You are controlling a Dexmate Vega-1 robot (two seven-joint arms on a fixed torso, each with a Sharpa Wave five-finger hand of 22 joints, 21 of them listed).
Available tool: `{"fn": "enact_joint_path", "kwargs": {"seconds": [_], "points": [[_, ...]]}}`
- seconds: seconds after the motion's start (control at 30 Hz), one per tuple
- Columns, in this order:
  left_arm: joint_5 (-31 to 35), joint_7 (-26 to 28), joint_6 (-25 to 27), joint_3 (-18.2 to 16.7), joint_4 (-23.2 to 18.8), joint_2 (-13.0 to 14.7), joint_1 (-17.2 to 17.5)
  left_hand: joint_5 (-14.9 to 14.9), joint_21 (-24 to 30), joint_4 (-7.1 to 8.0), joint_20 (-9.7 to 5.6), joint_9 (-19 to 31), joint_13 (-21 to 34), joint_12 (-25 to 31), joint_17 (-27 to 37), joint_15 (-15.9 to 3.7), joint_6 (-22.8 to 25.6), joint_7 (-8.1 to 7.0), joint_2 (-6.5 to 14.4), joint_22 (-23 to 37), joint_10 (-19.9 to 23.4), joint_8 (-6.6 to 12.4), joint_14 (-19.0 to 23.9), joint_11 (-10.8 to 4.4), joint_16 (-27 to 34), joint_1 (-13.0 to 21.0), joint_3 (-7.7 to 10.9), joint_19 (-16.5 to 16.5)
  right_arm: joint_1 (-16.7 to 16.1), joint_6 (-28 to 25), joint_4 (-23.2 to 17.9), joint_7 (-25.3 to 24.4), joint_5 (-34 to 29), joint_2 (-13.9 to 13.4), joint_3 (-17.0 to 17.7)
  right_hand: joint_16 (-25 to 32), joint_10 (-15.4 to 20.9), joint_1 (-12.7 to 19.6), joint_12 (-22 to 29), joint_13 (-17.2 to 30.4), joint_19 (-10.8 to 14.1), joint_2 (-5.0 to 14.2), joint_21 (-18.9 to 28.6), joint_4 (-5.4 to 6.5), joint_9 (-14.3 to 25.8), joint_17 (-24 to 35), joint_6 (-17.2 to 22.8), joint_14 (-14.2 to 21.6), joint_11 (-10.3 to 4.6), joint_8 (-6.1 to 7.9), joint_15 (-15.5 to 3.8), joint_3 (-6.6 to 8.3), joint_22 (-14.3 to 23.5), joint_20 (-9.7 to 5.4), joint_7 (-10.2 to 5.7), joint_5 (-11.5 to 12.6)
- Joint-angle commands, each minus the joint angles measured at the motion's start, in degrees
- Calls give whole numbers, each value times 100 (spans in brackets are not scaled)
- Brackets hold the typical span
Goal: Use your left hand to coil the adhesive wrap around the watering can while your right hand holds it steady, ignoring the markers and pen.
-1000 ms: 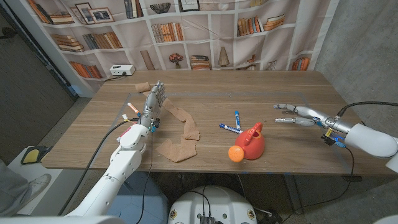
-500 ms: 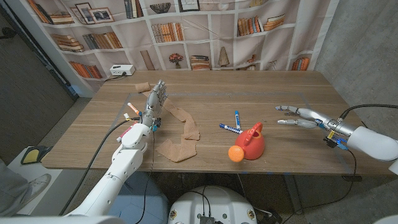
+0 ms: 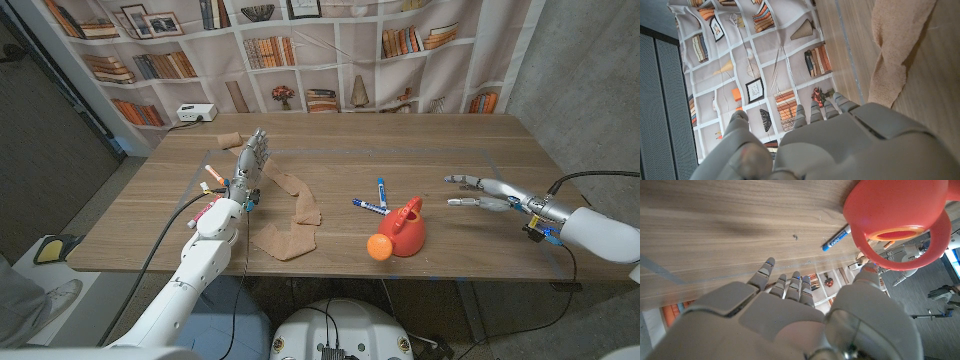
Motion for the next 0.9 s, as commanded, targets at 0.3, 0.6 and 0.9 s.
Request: {"fn": "enact_joint_path", "kwargs": {"seconds": [0.3, 0.6, 0.9], "points": [[7, 72, 195, 12, -259, 98, 149, 6, 26, -28, 31, 29, 30, 7, 8, 30, 20, 1, 29, 12, 33, 9, -20, 25, -7, -13, 9, -27, -240, 19, -21, 1, -50, -22, 27, 3, 31, 14, -14, 28, 52, -27, -2, 4, 24, 17, 22, 26, -5, -23, -325, 13, 17, -19, -40, 40], [-26, 64, 195, 4, -280, 105, 192, 6, 24, -30, 28, 29, 30, 8, 8, 30, 20, -3, 30, 12, 38, 8, -25, 36, -7, -15, 7, -32, -393, -58, -129, 3, -31, 17, 82, 1, 26, 27, -18, 28, 54, -27, -4, 1, 24, 16, 14, 27, -1, -28, -327, 21, 17, -21, -39, 44], [-53, 43, 219, 1, -264, 114, 206, 6, 24, -32, 30, 29, 30, 8, 8, 33, 20, 2, 32, 12, 40, 8, -26, 34, -7, -17, 6, -34, -490, -105, -190, -75, -7, 160, 93, -3, 24, 45, -20, 28, 56, -24, -6, -2, 24, 14, 15, 23, 1, -29, -326, 32, 16, -19, -41, 49]]}}
